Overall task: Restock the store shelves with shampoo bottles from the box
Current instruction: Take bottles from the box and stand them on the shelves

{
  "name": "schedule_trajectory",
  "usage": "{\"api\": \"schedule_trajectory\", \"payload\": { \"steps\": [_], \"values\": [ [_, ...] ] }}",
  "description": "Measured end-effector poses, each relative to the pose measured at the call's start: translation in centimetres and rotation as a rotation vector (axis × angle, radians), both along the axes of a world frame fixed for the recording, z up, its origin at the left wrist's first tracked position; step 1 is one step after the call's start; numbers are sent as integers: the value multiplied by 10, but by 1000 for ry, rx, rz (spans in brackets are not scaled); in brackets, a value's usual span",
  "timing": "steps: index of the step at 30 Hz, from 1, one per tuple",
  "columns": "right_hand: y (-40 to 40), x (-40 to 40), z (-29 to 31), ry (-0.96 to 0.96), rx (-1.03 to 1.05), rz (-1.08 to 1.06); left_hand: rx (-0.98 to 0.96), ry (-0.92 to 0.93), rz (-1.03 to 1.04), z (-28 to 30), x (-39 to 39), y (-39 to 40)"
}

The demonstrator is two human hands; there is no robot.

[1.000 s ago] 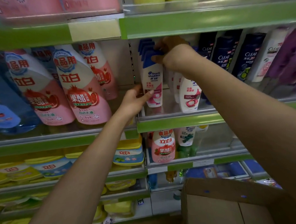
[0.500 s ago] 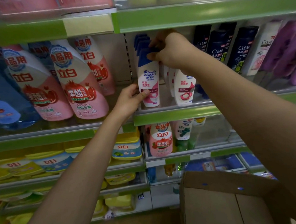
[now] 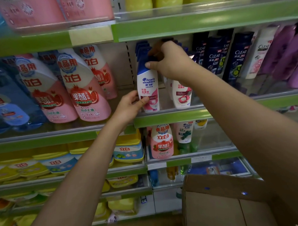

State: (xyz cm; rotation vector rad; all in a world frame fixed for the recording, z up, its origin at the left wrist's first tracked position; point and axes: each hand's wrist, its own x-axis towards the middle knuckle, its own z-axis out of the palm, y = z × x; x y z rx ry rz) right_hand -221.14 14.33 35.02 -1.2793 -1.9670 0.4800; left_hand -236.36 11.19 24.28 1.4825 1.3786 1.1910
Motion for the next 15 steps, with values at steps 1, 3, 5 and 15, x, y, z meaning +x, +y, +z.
{"api": "schedule_trajectory", "payload": {
  "steps": [1, 3, 5, 15],
  "values": [
    [-1, 1, -1, 6, 6, 6, -5, 7, -8, 1, 0, -1],
    [-4, 4, -5, 42, 22, 22, 7, 21, 4, 2, 3, -5],
    [-6, 12, -9, 74, 56, 14, 72, 30, 91, -1, 7, -8],
    [-18, 94, -16, 446, 90, -51, 339, -113, 324, 2, 63, -63]
  ]
}}
